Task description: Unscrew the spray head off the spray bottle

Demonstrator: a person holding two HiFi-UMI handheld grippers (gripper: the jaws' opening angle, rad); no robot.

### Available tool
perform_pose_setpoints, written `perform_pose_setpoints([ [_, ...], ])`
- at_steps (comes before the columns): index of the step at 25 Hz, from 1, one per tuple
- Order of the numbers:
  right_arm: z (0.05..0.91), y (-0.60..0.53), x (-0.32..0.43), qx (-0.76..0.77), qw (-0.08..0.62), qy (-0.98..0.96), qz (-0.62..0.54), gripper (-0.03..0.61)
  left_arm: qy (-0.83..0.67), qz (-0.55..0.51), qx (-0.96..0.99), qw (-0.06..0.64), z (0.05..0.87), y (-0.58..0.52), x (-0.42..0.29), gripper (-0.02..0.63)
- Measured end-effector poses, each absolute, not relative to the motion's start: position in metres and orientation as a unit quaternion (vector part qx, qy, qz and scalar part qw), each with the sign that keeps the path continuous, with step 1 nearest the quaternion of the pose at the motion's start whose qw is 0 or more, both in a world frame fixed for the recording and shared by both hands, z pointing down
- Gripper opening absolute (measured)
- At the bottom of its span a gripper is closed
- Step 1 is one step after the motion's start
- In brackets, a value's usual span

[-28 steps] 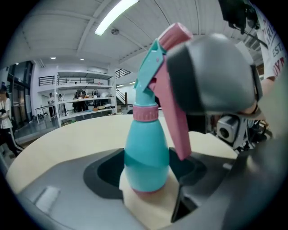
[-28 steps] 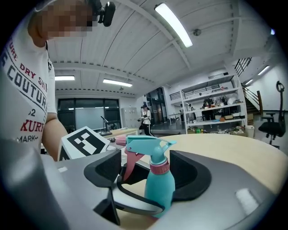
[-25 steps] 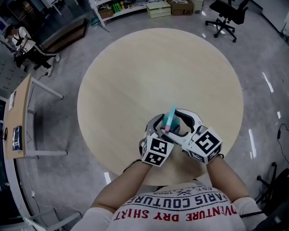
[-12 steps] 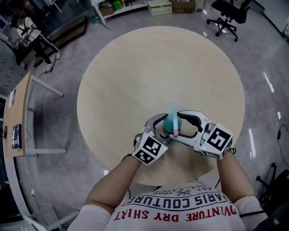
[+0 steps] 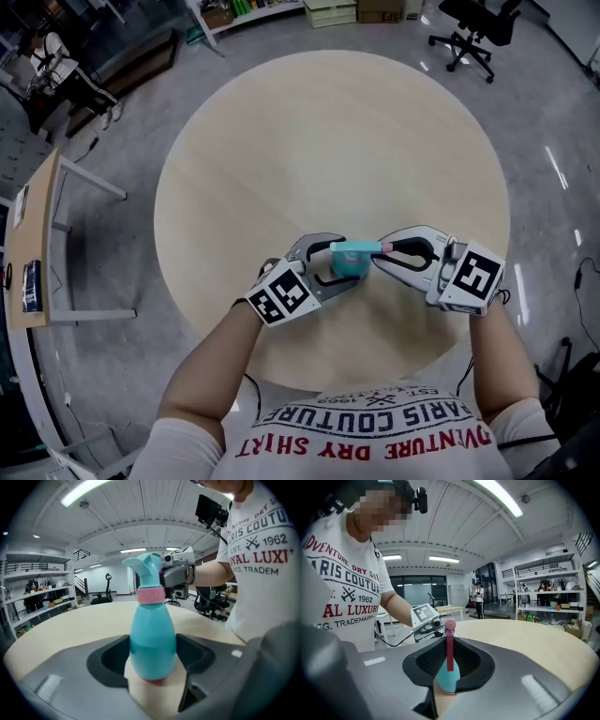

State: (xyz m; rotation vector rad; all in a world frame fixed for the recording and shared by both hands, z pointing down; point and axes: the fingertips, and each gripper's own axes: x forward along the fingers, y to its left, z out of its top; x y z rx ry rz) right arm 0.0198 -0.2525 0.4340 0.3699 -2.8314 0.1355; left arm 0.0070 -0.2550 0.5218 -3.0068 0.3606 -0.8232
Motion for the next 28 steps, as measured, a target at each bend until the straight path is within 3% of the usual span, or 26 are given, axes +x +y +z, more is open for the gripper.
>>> perform_pose_setpoints([
  [6, 0.432, -0.254, 0.020, 0.126, 0.132, -0.981, 0.061, 0.052, 0.114, -0.259, -0.959, 0.002, 0.520, -0.256, 0.007, 0.310],
  [7, 0.432, -0.256, 0.020, 0.137, 0.130, -0.980, 0.065, 0.068, 0.122, -0.259, -0.958, -0.002, 0.520, -0.257, 0.006, 0.310],
  [9, 0.430, -0.260, 0.024, 0.180, 0.124, -0.974, 0.062, 0.170, 0.154, -0.257, -0.954, -0.016, 0.522, -0.260, 0.004, 0.310],
  [11, 0.426, -0.261, 0.035, 0.248, 0.109, -0.961, 0.055, 0.188, 0.204, -0.251, -0.946, -0.031, 0.522, -0.265, 0.003, 0.310],
  [14, 0.426, -0.242, 0.039, 0.292, 0.082, -0.948, 0.093, 0.186, 0.283, -0.246, -0.926, -0.051, 0.523, -0.272, 0.003, 0.310],
  [19, 0.445, -0.242, 0.026, 0.361, 0.104, -0.922, 0.097, 0.184, 0.392, -0.232, -0.887, -0.075, 0.521, -0.272, 0.009, 0.310],
  [21, 0.444, -0.245, 0.015, 0.362, 0.109, -0.921, 0.090, 0.154, 0.409, -0.229, -0.880, -0.077, 0.519, -0.268, 0.010, 0.310],
  [28, 0.449, -0.260, 0.001, 0.387, 0.148, -0.909, 0.042, 0.147, 0.431, -0.230, -0.868, -0.085, 0.519, -0.265, 0.012, 0.310],
])
